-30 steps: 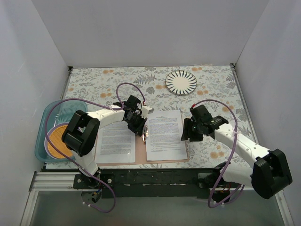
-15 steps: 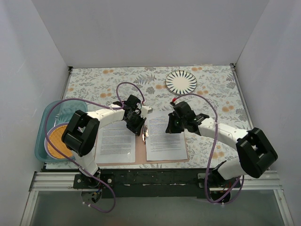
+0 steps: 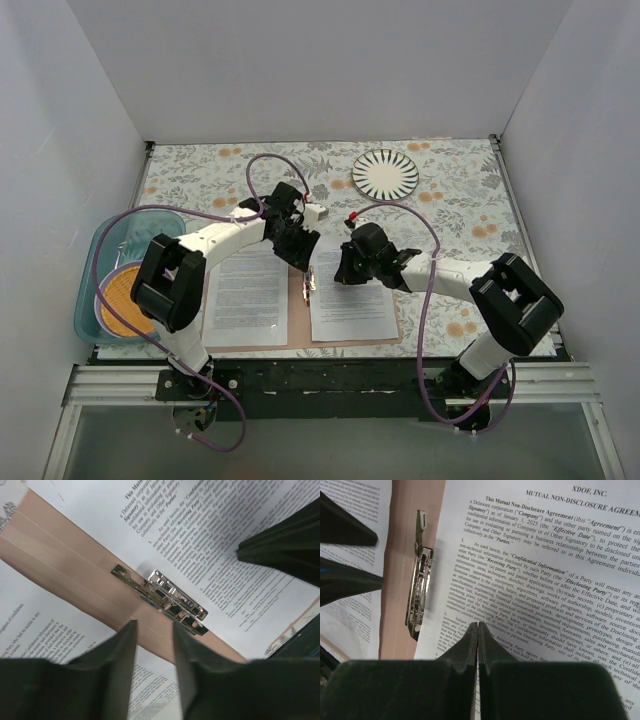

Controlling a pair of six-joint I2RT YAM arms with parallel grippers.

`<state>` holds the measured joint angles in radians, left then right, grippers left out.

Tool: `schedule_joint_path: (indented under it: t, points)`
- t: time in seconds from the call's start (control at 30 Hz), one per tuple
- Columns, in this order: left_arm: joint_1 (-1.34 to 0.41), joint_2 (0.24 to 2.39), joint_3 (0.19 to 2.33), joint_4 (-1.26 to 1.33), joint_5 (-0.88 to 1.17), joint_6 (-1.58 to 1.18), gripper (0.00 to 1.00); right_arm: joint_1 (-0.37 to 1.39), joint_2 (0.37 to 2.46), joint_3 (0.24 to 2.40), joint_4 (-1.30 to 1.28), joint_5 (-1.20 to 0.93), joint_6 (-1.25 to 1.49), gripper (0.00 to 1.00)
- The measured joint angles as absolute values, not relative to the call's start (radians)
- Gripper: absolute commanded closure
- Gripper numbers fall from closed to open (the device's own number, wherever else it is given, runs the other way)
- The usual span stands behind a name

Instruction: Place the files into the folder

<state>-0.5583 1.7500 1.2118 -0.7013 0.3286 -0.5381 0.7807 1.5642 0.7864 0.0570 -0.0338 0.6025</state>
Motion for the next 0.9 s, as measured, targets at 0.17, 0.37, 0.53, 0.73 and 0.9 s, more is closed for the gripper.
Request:
schedule_joint_path:
  t: [0.17, 0.37, 0.53, 0.73, 0.9]
  points:
    - [-0.557, 1.75, 1.282, -0.713, 0.305, -0.58, 0.41, 0.788, 1.596, 0.749, 0.094, -0.025, 0.62, 0.99]
    - [-0.547, 1.755, 1.292, -0.703, 0.259, -0.63, 0.44, 0.794, 1.605, 0.72, 0.137, -0.025, 0.641, 0.99]
    - [-0.544, 1.818, 1.318, -0.695, 0.241, -0.663, 0.46, 0.795, 1.606, 0.698, 0.183, -0.025, 0.659, 0.99]
    - [-0.542, 1.902, 1.324, -0.683, 0.231, -0.696, 0.5, 0.801, 1.608, 0.67, 0.244, -0.026, 0.682, 0.99]
    - [-0.538, 1.911, 1.337, -0.676, 0.217, -0.713, 0.53, 0.803, 1.607, 0.653, 0.276, -0.026, 0.691, 0.99]
